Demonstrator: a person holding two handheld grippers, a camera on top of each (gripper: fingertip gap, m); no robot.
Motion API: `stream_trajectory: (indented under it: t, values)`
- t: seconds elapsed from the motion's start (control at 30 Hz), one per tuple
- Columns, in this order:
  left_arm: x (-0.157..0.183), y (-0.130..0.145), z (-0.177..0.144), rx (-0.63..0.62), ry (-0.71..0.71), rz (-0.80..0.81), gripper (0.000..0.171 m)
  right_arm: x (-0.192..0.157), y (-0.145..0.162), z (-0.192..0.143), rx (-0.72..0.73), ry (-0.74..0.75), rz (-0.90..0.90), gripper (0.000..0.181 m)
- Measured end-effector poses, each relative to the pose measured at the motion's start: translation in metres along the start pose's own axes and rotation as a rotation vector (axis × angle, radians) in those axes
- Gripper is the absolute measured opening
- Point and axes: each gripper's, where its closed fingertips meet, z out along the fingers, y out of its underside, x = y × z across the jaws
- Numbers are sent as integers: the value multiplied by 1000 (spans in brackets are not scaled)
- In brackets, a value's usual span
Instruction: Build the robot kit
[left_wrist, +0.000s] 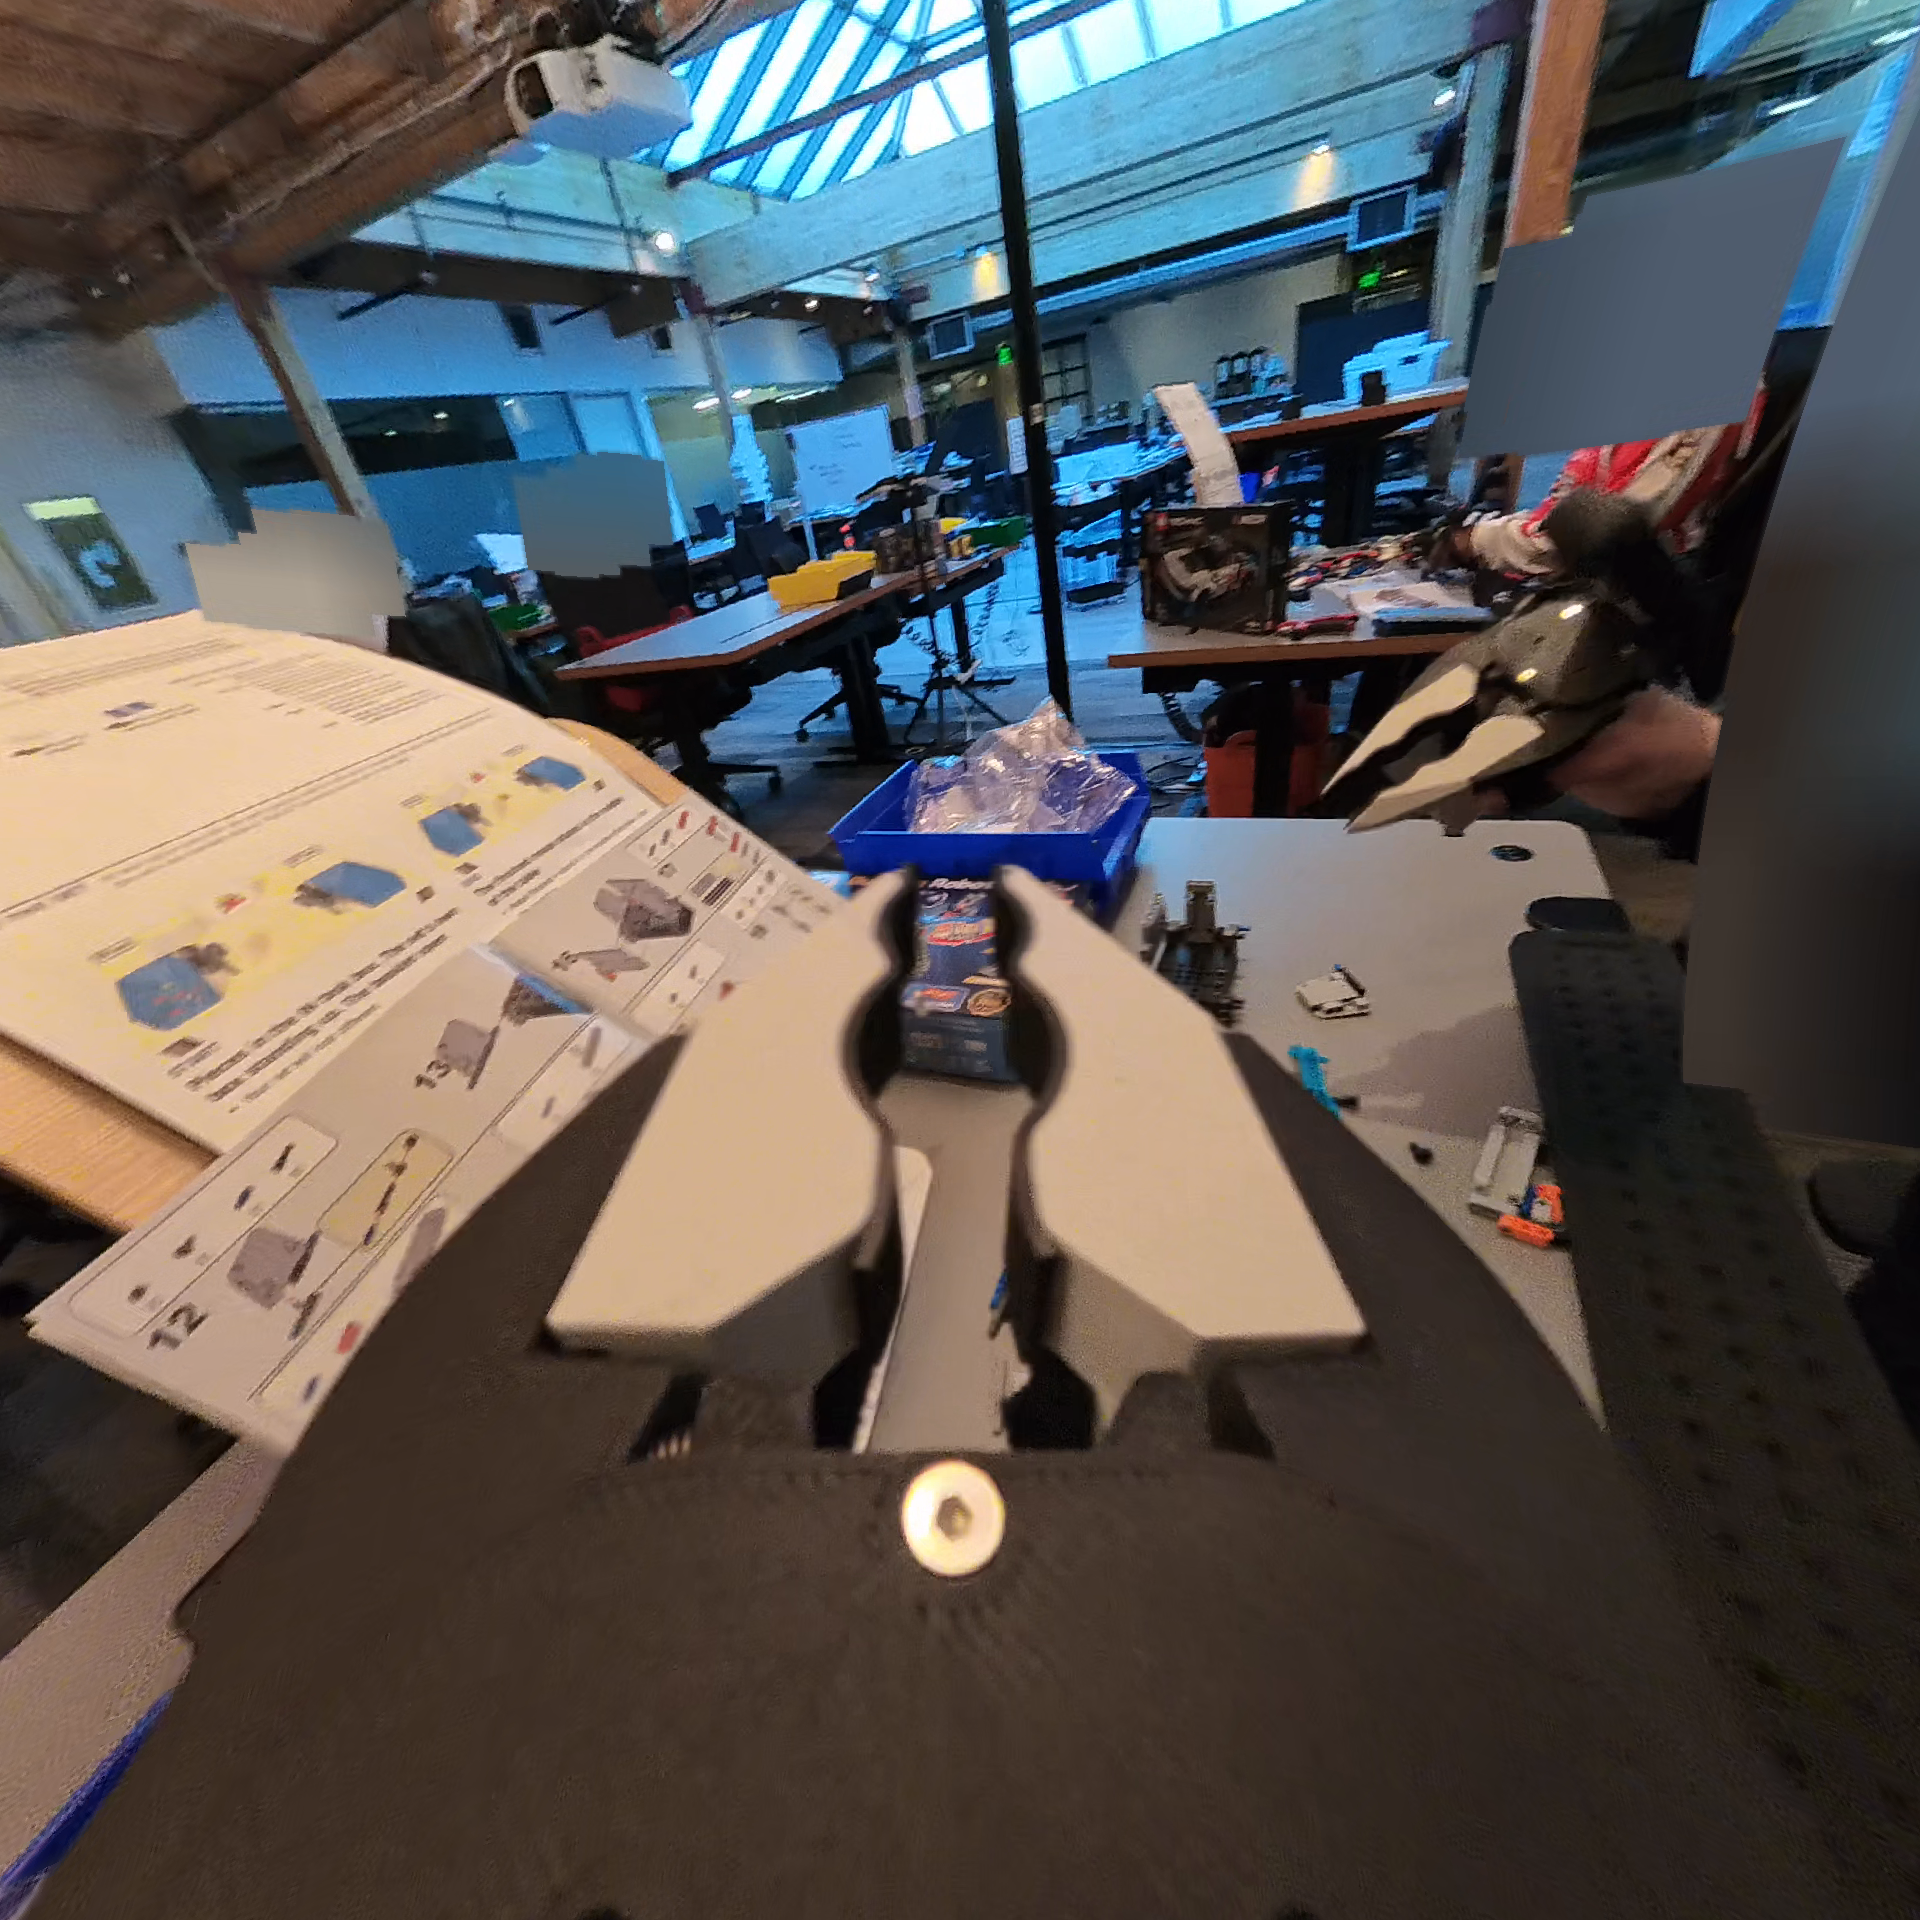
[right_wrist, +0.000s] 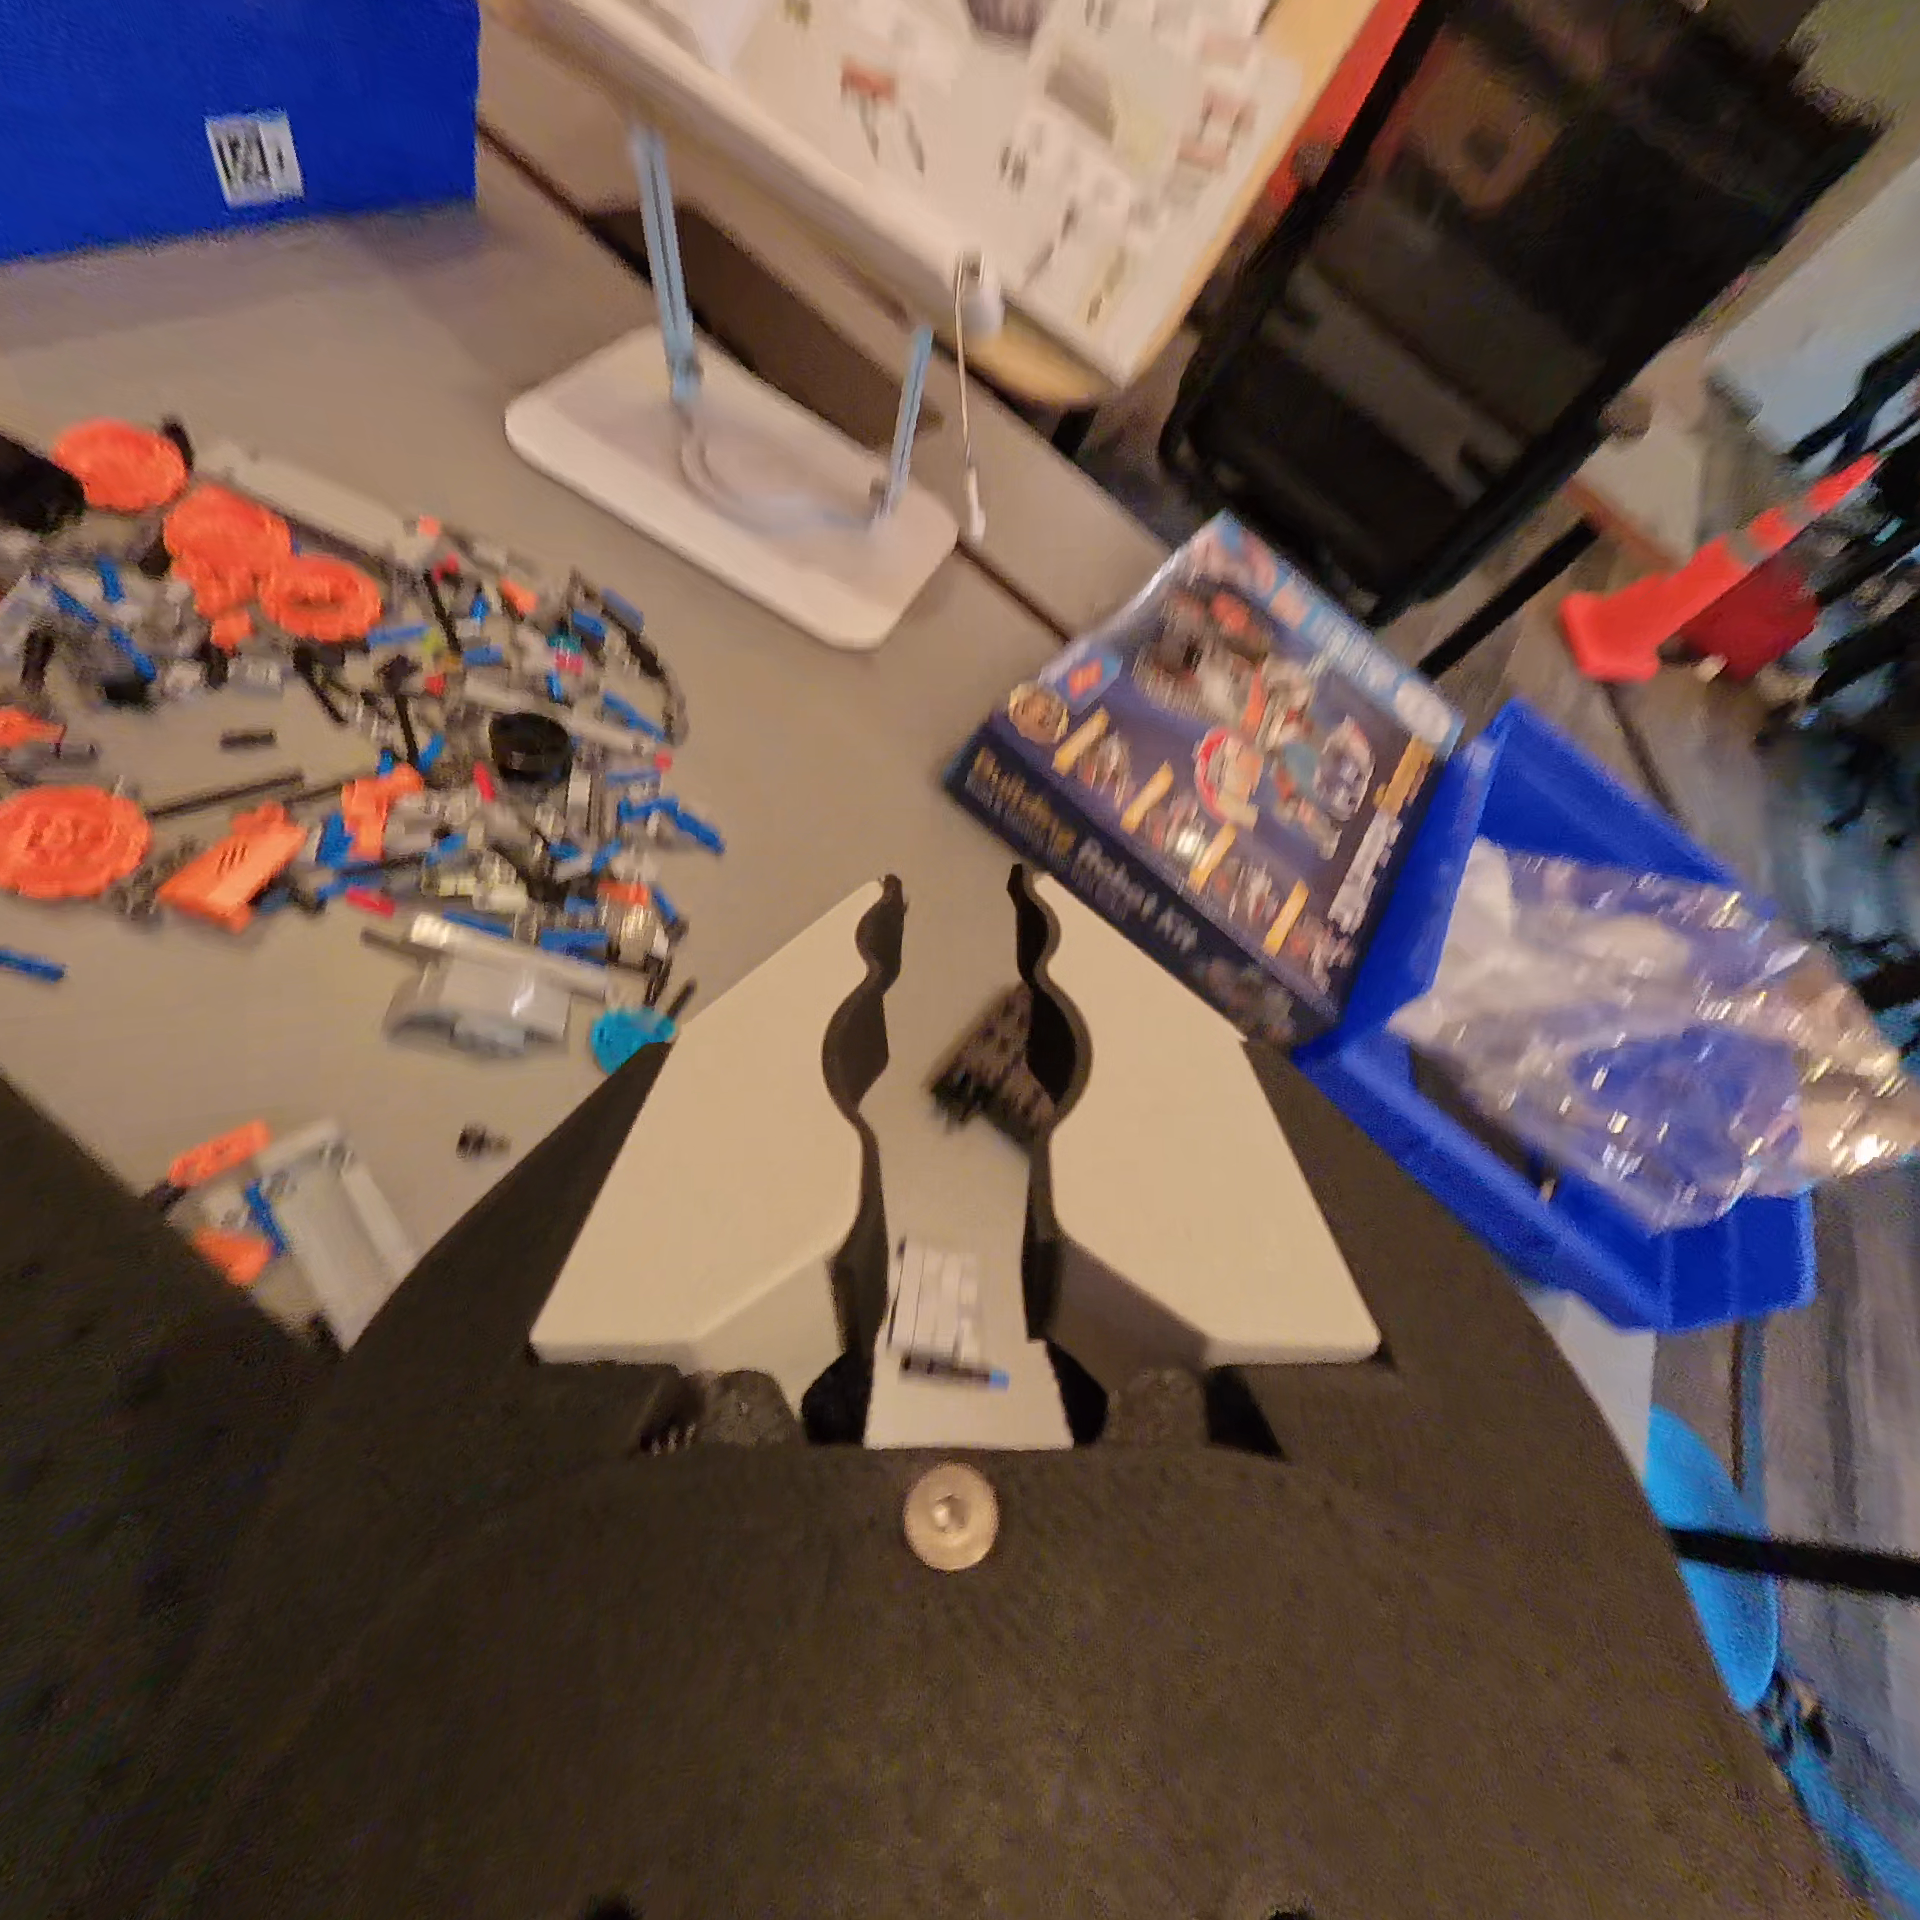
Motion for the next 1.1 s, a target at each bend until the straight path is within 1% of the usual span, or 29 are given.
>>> stream_trajectory:
  t: [0.03, 0.1, 0.13, 0.17, 0.2, 0.23, 0.3, 0.4, 0.5, 0.57, 0.67, 0.77, 0.93, 1.1]
  values:
    - [4, -1, 2, 6, 25, -2, 0, -1, 16, -2, -46, -10, 11, 21]
    - [8, -2, 6, -1, 25, 17, 0, -2, 52, -3, -151, -17, 27, 24]
    - [6, 0, 9, -16, -1, 20, 0, 0, 73, -2, -215, -5, 35, 28]
    - [9, 3, 13, -33, -2, 22, 6, 4, 92, 0, -264, 9, 45, 31]
    - [14, 6, 18, -51, 15, 11, 23, 4, 108, 2, -292, -2, 74, 31]
    - [20, 9, 24, -68, 37, -10, 35, 3, 122, 5, -307, -33, 130, 35]
    - [33, 22, 36, -116, 84, -45, 52, 3, 146, 13, -324, -80, 224, 42]
    - [52, 51, 56, -213, 104, -18, 51, 1, 175, 28, -353, -137, 304, 53]
    - [73, 84, 73, -306, 129, 16, 53, 1, 198, 39, -397, -157, 314, 53]
    - [88, 103, 82, -345, 166, -2, 53, -2, 202, 43, -394, -178, 335, 53]
    - [102, 131, 94, -384, 203, -38, 52, -6, 204, 45, -382, -214, 383, 37]
    - [115, 154, 104, -412, 246, -68, 51, -8, 204, 46, -364, -221, 403, 36]
    - [133, 187, 115, -465, 289, -56, 49, -8, 202, 46, -369, -204, 384, 35]
    - [143, 210, 122, -483, 316, -72, 47, -13, 197, 48, -346, -179, 367, 35]
